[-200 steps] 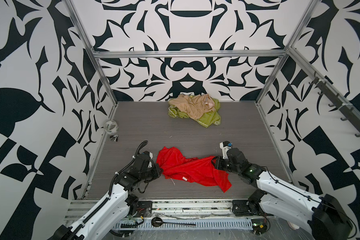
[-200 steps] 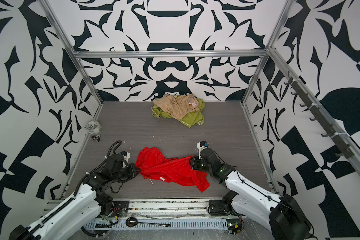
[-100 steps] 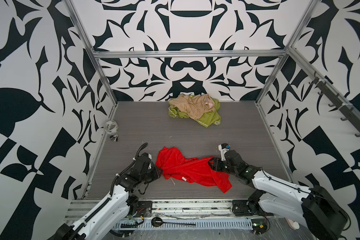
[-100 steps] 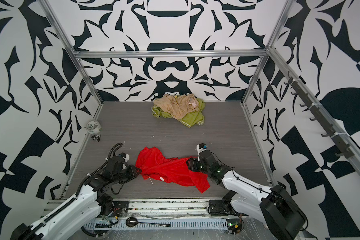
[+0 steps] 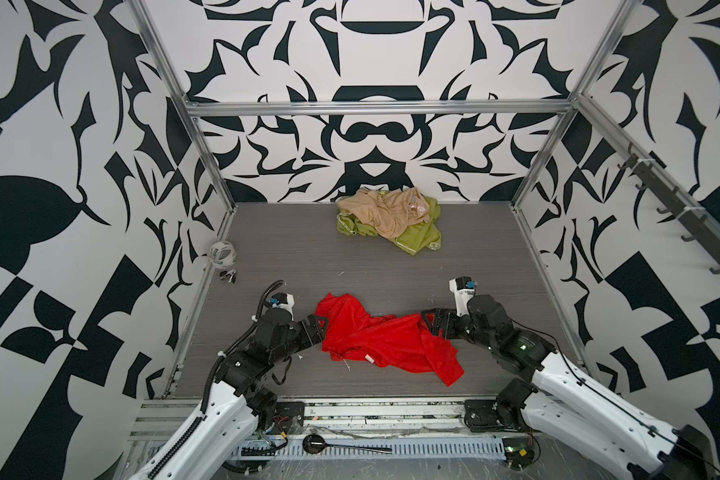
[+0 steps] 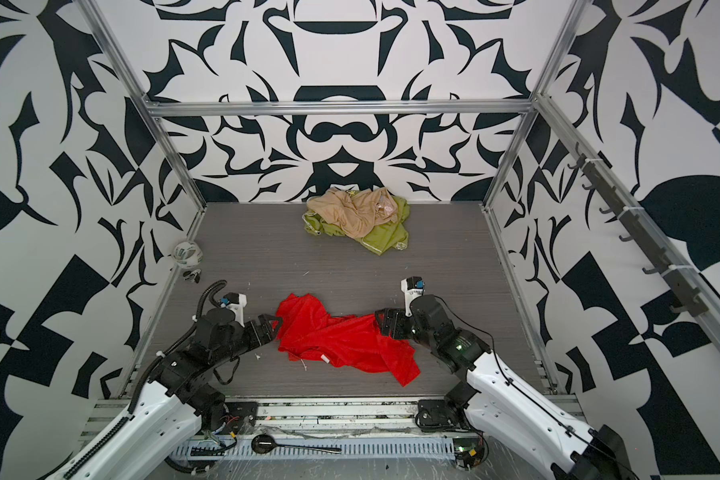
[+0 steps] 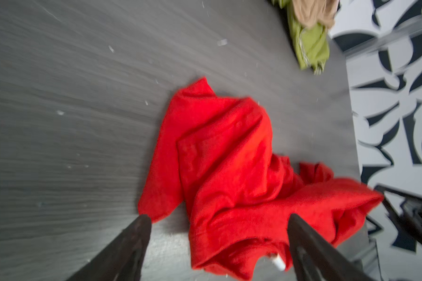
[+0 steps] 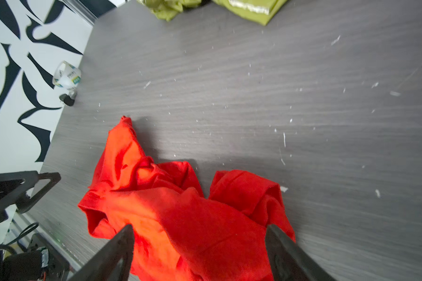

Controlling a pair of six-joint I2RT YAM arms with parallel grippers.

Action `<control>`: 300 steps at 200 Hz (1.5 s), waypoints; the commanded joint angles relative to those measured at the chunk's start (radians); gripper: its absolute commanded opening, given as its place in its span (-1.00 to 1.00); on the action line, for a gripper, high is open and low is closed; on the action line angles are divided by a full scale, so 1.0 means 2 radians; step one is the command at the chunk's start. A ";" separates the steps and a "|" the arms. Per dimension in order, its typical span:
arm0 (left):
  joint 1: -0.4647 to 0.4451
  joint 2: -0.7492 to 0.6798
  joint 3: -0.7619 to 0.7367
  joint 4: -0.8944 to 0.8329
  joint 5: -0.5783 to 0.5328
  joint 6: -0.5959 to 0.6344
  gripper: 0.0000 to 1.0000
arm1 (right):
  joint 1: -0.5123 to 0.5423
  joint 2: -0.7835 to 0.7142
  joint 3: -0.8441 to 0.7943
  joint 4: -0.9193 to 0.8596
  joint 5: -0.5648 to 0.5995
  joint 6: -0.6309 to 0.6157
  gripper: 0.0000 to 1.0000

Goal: Pick out a specific cloth from the pile

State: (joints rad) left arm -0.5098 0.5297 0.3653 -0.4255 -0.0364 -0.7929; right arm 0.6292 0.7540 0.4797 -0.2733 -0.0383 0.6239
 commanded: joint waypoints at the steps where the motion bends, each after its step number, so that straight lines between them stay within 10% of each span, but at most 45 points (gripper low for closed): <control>1: 0.002 0.009 0.017 -0.008 -0.065 0.031 0.89 | 0.001 0.012 0.022 0.006 0.035 -0.041 0.72; 48: 0.007 0.116 0.082 -0.009 -0.239 0.076 0.99 | -0.001 0.049 -0.008 0.111 0.181 -0.238 0.72; 71: 0.018 0.155 0.066 0.100 -0.309 0.236 0.99 | -0.019 0.077 -0.049 0.231 0.260 -0.342 0.91; 106: 0.081 0.217 -0.009 0.372 -0.195 0.452 0.99 | -0.124 0.234 -0.123 0.518 0.228 -0.409 0.91; 169: 0.178 0.408 0.005 0.541 -0.086 0.457 0.91 | -0.200 0.440 -0.146 0.813 0.200 -0.372 0.92; 219: 0.197 0.457 0.005 0.615 -0.067 0.414 0.95 | -0.218 0.411 -0.097 0.683 0.178 -0.350 0.21; 227: 0.198 0.483 0.005 0.635 -0.082 0.408 0.95 | -0.226 0.406 -0.086 0.652 0.174 -0.342 0.29; 236: 0.203 0.509 0.001 0.665 -0.089 0.401 0.94 | -0.232 0.404 -0.078 0.634 0.177 -0.332 0.99; 300: 0.211 0.518 -0.002 0.687 -0.085 0.396 0.99 | -0.233 0.407 -0.078 0.638 0.188 -0.332 1.00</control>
State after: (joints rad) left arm -0.0917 1.5654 0.3660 0.8814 -0.2146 0.0143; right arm 0.1650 1.5845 0.3058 0.9997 0.3264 -0.0547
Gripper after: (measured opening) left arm 0.993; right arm 0.998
